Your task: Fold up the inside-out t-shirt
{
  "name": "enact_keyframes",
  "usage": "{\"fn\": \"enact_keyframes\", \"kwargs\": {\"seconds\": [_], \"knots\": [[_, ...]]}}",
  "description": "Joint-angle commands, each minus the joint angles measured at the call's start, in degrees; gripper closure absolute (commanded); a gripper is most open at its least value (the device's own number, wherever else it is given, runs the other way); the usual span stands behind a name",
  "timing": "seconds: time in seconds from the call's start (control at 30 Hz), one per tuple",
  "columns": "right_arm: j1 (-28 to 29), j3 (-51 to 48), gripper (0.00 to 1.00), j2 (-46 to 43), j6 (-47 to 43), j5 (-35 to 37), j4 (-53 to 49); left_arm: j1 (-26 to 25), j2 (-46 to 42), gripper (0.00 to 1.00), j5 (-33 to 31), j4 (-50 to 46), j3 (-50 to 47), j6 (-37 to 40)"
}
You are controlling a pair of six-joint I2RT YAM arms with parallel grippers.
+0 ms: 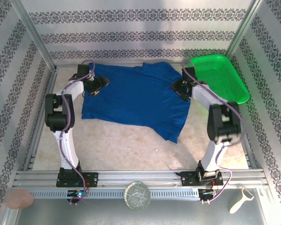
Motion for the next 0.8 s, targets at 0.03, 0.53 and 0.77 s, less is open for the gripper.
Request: {"fn": "enact_keyframes", "kwargs": {"seconds": [0.03,0.53,0.77], "knots": [[1.8,-12.9,0.44,-15.8,-3.4,3.1,-2.3,1.6,-16.7,0.18,-0.1,-0.9,-13.5,-0.7],[14.7,-40.8,0.35,-51.2,2.9,13.1,-18.4,8.9,-28.9,0.32,-9.9,-3.1,-34.8,2.3],[18.3,-42.0,0.34,-51.3,5.1,14.9,-19.1,9.4,-22.1,0.37,-12.0,-4.1,-31.7,3.4]]}}
